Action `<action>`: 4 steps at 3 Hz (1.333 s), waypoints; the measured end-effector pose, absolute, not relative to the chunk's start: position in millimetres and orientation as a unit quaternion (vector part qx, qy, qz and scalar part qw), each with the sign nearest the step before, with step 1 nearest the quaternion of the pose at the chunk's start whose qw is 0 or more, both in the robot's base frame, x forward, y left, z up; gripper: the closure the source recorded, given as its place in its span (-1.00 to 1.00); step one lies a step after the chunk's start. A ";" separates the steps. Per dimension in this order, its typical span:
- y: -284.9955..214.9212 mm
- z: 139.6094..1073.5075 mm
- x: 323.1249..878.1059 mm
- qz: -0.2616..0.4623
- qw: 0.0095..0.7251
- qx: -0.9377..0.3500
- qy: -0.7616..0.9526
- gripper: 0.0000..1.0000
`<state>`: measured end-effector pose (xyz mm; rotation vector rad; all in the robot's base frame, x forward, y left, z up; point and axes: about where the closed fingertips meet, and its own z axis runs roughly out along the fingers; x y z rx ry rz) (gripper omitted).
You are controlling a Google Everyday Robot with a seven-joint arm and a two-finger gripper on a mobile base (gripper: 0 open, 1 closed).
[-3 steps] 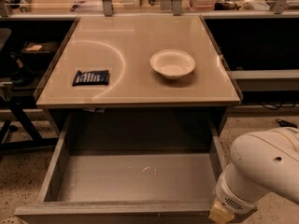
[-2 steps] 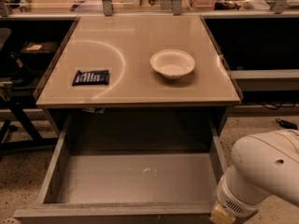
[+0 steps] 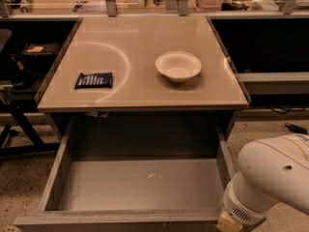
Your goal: Open top drawer
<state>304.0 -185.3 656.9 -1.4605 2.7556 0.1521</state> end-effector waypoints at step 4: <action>-185.3 656.9 304.0 0.049 0.010 -0.468 0.882 -1.00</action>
Offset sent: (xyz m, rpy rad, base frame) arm 0.0000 0.0000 0.0000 0.0000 0.0000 0.0000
